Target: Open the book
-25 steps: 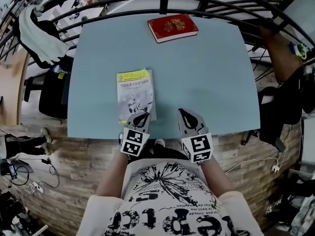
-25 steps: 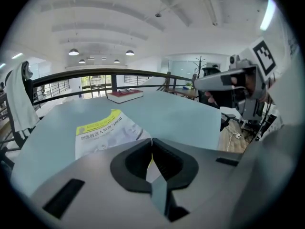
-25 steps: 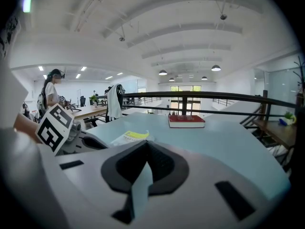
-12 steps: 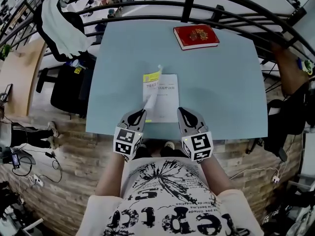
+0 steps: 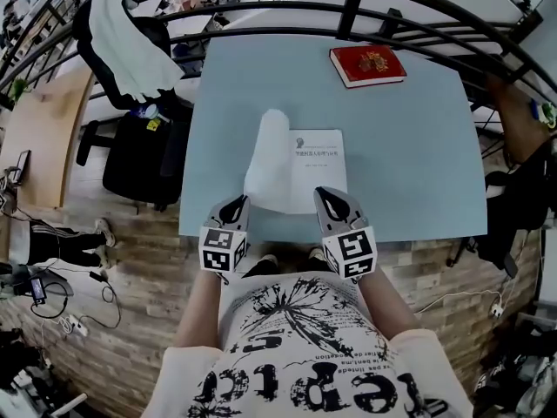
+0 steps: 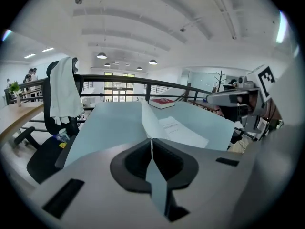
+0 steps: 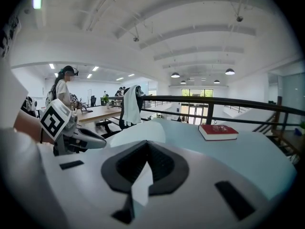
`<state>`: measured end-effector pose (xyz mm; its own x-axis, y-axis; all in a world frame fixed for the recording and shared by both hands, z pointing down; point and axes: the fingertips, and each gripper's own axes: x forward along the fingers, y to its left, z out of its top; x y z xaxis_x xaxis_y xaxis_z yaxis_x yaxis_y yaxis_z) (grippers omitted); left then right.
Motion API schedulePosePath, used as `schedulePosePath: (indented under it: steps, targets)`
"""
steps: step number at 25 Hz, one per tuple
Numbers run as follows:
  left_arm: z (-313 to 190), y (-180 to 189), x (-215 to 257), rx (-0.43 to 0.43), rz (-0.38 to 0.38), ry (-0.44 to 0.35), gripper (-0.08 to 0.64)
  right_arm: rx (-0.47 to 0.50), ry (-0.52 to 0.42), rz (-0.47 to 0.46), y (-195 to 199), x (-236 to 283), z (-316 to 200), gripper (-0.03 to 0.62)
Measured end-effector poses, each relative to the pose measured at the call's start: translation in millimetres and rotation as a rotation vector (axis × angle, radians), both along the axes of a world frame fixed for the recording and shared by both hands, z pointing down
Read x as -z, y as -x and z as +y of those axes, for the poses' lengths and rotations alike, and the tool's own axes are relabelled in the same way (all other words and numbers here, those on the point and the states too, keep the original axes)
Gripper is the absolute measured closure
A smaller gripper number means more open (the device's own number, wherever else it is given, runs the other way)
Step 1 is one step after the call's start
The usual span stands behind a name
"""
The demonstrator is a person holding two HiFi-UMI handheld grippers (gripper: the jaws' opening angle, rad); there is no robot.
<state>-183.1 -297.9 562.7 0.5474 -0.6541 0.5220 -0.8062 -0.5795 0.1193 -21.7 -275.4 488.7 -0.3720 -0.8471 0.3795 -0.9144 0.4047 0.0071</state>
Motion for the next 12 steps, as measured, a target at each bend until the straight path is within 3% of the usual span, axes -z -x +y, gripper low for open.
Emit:
schedulePosePath:
  steps: [12]
  targets:
    - [0.9, 33.8, -86.9, -0.012, -0.021, 0.195, 0.534, -0.060, 0.043, 0.007, 42.6, -28.2, 8.9, 0.580]
